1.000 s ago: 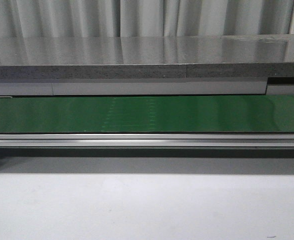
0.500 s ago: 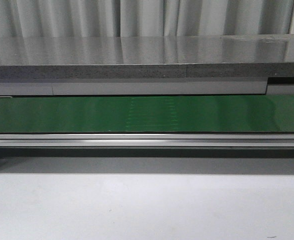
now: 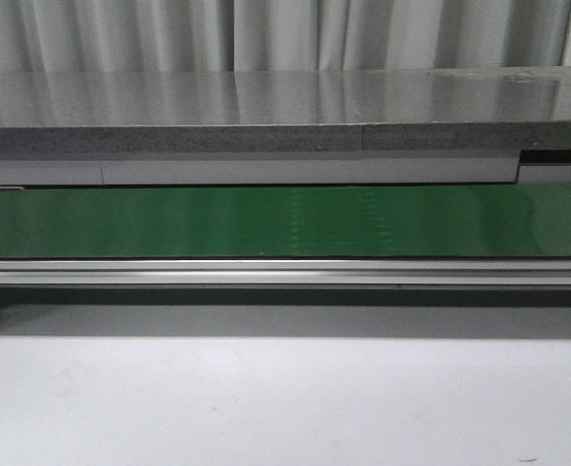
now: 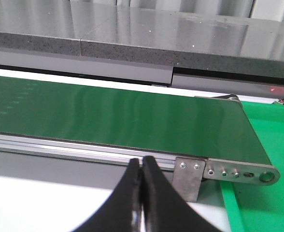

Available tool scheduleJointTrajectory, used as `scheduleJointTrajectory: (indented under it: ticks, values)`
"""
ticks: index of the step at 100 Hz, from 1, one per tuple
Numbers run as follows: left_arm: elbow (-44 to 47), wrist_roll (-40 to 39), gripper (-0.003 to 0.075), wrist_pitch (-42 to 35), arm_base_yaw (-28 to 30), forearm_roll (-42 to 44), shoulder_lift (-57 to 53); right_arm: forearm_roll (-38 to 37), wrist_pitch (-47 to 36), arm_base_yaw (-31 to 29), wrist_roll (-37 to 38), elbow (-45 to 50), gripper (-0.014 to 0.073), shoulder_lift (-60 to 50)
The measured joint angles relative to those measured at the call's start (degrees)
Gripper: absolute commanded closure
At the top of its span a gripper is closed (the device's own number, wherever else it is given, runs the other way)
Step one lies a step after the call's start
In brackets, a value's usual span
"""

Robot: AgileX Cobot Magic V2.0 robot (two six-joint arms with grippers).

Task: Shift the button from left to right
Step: 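Close the left gripper on the push button's black body and lift it, then lower the push button onto the conveyor belt end and open the left gripper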

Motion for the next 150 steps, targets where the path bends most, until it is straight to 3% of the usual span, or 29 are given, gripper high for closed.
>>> scheduleJointTrajectory:
  ticks: [61,70,79,105,150]
  values:
    - [-0.34,1.03,0.0131,-3.73,0.0,-2.54,7.17,0.0,0.0,0.0,0.0,0.0,0.0662,0.0]
    - [-0.34,1.03,0.0189,-4.08,0.0,-2.58,7.37,0.0,0.0,0.0,0.0,0.0,0.0662,0.0]
    - [-0.34,1.07,0.0295,-4.17,0.0,-2.87,7.51,0.0,0.0,0.0,0.0,0.0,0.0662,0.0]
    - [-0.34,1.07,0.0718,-4.17,0.0,-2.86,7.51,0.0,0.0,0.0,0.0,0.0,0.0662,0.0]
    - [-0.45,1.07,0.0715,-2.74,-0.14,-3.34,-1.12,0.0,0.0,0.0,0.0,0.0,0.0662,0.0]
